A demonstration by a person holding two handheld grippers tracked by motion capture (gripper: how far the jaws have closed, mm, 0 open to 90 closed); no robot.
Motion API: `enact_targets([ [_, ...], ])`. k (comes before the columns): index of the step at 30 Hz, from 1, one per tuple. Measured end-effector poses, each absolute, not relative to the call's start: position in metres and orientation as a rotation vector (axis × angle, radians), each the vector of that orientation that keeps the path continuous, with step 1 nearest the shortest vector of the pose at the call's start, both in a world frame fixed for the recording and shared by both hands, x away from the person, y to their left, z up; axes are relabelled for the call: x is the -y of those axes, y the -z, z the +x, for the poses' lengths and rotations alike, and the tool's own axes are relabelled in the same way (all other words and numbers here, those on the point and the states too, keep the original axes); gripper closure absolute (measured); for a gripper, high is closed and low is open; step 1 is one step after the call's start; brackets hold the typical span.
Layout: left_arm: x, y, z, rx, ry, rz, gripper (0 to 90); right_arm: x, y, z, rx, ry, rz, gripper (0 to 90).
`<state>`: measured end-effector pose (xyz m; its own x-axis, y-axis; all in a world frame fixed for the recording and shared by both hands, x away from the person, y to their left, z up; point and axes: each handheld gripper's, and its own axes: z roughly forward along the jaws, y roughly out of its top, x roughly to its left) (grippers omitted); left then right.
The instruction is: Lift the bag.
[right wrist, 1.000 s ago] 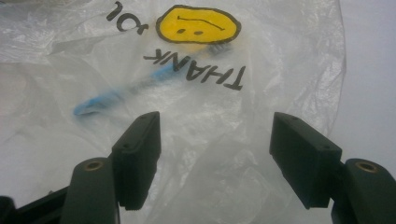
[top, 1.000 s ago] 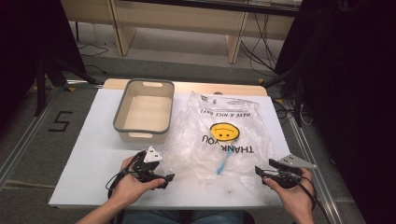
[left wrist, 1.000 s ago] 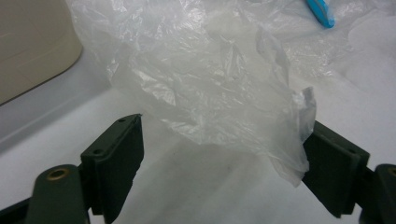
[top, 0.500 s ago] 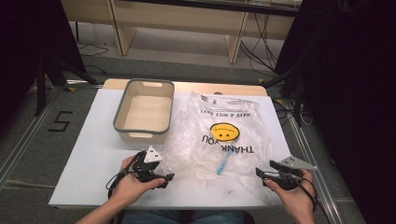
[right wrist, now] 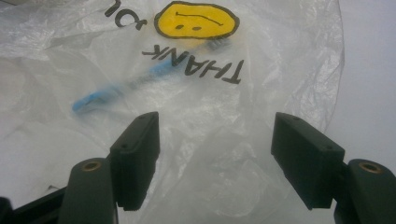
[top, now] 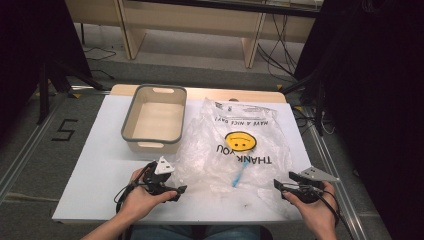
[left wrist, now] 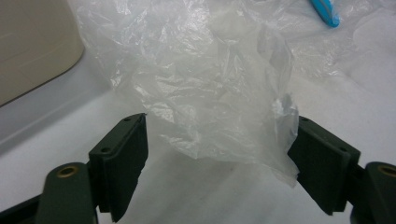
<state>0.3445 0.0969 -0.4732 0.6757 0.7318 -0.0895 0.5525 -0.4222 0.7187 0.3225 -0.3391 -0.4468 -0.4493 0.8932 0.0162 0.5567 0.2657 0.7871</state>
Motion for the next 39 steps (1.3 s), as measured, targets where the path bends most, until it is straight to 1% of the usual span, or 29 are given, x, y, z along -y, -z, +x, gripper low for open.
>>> enact_targets([
  [7,-0.093,0.478,0.346,-0.994,-0.287,2.157,27.5,0.34,0.448,0.323,-2.111,-1.038,1.309,33.6],
  [13,-0.089,0.486,0.347,-1.028,-0.29,2.218,31.1,0.343,0.448,0.322,-2.105,-1.047,1.311,33.5],
  [16,-0.088,0.487,0.347,-1.042,-0.289,2.233,35.3,0.344,0.446,0.322,-2.097,-1.053,1.308,33.5],
  [20,-0.087,0.486,0.346,-1.036,-0.331,2.252,42.0,0.345,0.445,0.321,-2.099,-1.052,1.309,33.2],
  [24,-0.085,0.485,0.346,-1.036,-0.331,2.269,47.0,0.345,0.446,0.32,-2.116,-1.047,1.314,32.6],
  [28,-0.081,0.483,0.344,-1.029,-0.324,2.286,59.8,0.344,0.448,0.318,-2.149,-1.036,1.318,31.3],
  [32,-0.078,0.483,0.342,-1.023,-0.319,2.295,68.5,0.343,0.453,0.316,-2.23,-1.0,1.323,29.9],
  [39,-0.076,0.482,0.342,-1.018,-0.302,2.302,76.8,0.341,0.457,0.311,-2.341,-0.926,1.31,28.9],
])
